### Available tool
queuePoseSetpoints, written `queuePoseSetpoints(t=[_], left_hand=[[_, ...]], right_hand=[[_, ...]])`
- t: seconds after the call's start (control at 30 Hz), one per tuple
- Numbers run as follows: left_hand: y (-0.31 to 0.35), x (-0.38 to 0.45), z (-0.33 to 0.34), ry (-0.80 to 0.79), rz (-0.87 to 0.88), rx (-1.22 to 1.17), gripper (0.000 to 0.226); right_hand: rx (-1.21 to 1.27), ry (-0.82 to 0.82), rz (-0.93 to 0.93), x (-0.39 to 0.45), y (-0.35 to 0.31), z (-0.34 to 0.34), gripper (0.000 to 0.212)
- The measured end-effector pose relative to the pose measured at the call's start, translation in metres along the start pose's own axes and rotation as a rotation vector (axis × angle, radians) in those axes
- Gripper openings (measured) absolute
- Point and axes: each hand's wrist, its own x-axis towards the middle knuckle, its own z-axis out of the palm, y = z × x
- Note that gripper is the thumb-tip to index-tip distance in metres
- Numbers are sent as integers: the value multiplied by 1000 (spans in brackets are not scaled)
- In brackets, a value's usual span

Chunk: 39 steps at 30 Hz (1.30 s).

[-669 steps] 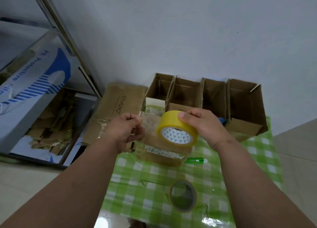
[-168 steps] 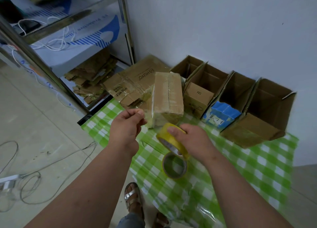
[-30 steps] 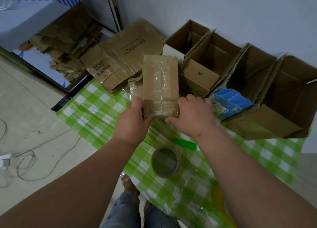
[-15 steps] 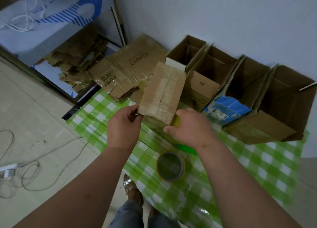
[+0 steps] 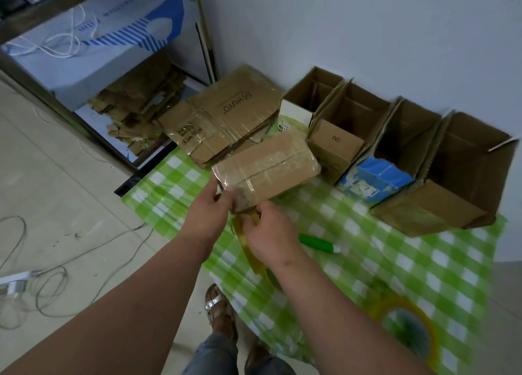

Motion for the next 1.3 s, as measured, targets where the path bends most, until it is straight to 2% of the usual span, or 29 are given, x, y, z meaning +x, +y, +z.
queuePoseSetpoints(t=[0.07, 0.17, 0.33, 0.43, 0.5, 0.57, 0.63, 0.7, 0.8, 0.87, 0.9, 0.93, 1.0, 1.03, 1.13, 1.2, 1.3], left_hand=[[-4, 1, 2, -42, -11, 42, 59], [-3, 8, 4, 18, 0, 116, 63], [-1, 19, -1, 90, 33, 239, 56], [-1, 21, -5, 176, 21, 103, 56], [-4, 19, -8, 228, -69, 5, 53], [-10, 13, -11, 164, -211, -58, 50], [-19, 6, -10, 13, -337, -160, 49], [-26, 2, -8, -71, -406, -259, 38], [-30, 1, -3, -89, -481, -359, 25], [-30, 3, 0, -77, -493, -406, 18], [-30, 4, 0, -67, -490, -411, 14], [-30, 5, 0, -56, -481, -408, 12], [-31, 6, 0, -39, -453, -388, 10], [-31, 7, -1, -32, -440, -379, 10], [-33, 6, -4, -31, -433, -372, 13], [-33, 4, -4, -43, -443, -395, 15], [-33, 3, -5, -73, -451, -425, 17]], right_hand=[[28, 10, 15, 3, 0, 4, 23], [142, -26, 26, 6, 3, 5, 16], [322, -157, 56, -1, 11, 14, 30], [459, -134, 126, -4, 17, 24, 43], [573, -121, 188, -5, 19, 29, 50], [660, -113, 231, -3, 20, 31, 55], [708, -114, 239, -1, 19, 31, 52], [698, -132, 235, 0, 17, 30, 49], [628, -141, 252, 3, 16, 27, 48], [515, -77, 230, 3, 12, 24, 34], [356, 32, 154, 2, 9, 23, 24], [131, 208, 16, 0, 7, 21, 19], [-273, 521, -312, -1, 5, 17, 22], [-380, 567, -426, 1, 6, 15, 29], [-580, 335, -512, 19, 11, 5, 61], [-688, 254, -507, 31, 16, 1, 61], [-726, 269, -499, 41, 19, 0, 56]])
